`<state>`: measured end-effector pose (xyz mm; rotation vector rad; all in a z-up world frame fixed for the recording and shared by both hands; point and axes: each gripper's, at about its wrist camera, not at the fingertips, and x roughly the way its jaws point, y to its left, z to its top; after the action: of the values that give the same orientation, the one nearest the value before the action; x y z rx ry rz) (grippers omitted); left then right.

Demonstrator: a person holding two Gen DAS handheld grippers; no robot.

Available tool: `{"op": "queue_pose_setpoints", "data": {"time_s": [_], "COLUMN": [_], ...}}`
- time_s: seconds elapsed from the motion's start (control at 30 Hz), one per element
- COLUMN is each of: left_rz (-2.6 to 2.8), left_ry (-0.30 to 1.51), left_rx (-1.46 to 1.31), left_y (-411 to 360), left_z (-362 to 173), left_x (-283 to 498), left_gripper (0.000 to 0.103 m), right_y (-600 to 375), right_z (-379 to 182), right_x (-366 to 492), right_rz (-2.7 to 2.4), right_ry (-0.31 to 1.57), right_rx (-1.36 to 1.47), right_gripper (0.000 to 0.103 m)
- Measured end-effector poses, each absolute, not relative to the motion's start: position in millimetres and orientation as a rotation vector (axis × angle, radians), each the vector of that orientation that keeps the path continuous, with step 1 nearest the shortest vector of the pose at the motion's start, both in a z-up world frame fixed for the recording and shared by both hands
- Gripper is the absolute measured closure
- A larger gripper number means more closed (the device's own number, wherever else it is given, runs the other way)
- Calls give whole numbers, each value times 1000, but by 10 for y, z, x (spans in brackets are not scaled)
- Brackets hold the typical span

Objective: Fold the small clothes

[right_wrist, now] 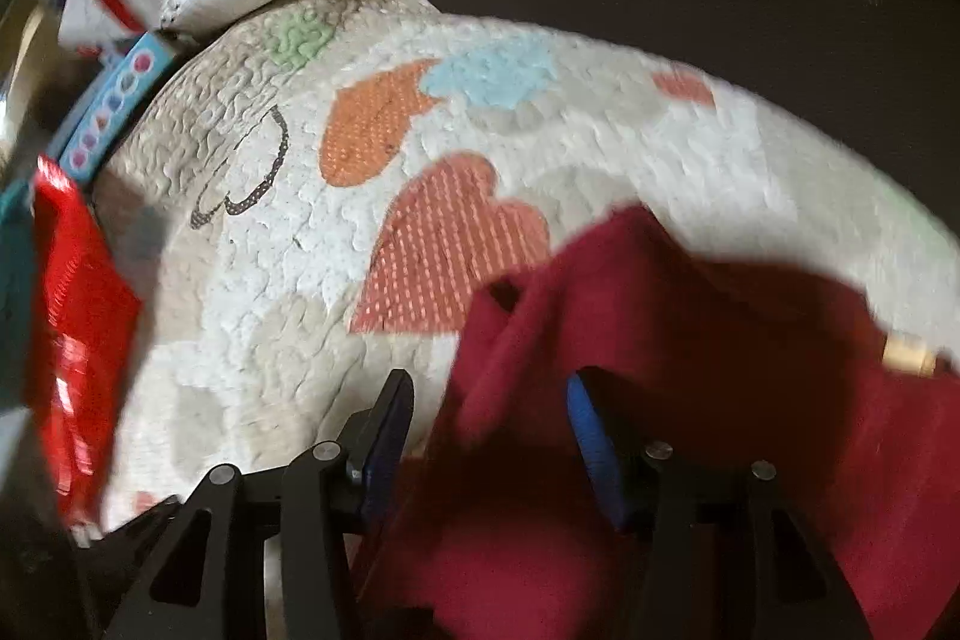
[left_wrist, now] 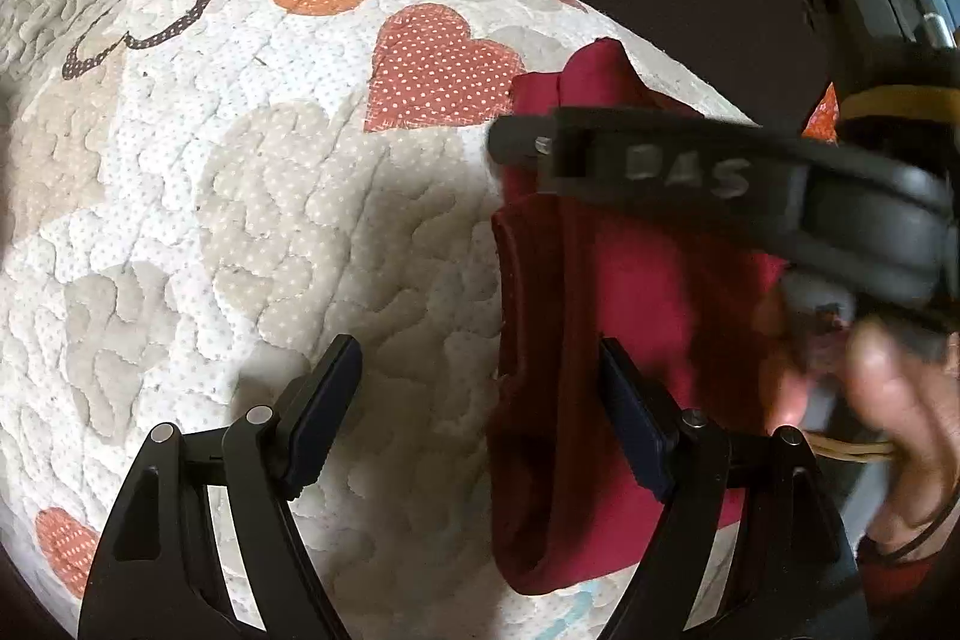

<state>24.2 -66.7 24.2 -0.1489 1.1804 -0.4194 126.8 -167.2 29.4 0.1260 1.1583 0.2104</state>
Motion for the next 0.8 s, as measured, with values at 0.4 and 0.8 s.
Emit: {"op": "queue_pose_setpoints", "data": {"time_s": [0.4, 0.8], "left_rz": [-528, -546], "left_ry": [1173, 1209], "left_rx": [-164, -280], "left_y": [-1037, -993], "left_z": [193, 213], "left_x": [332, 366], "left_gripper": [24, 73], "right_y": [-2241, -3221], "right_z": [772, 831], "right_x": [823, -32], "right_rz": [305, 79], "right_ry": [971, 947], "right_rx": [323, 334], "right_gripper": [92, 80]}}
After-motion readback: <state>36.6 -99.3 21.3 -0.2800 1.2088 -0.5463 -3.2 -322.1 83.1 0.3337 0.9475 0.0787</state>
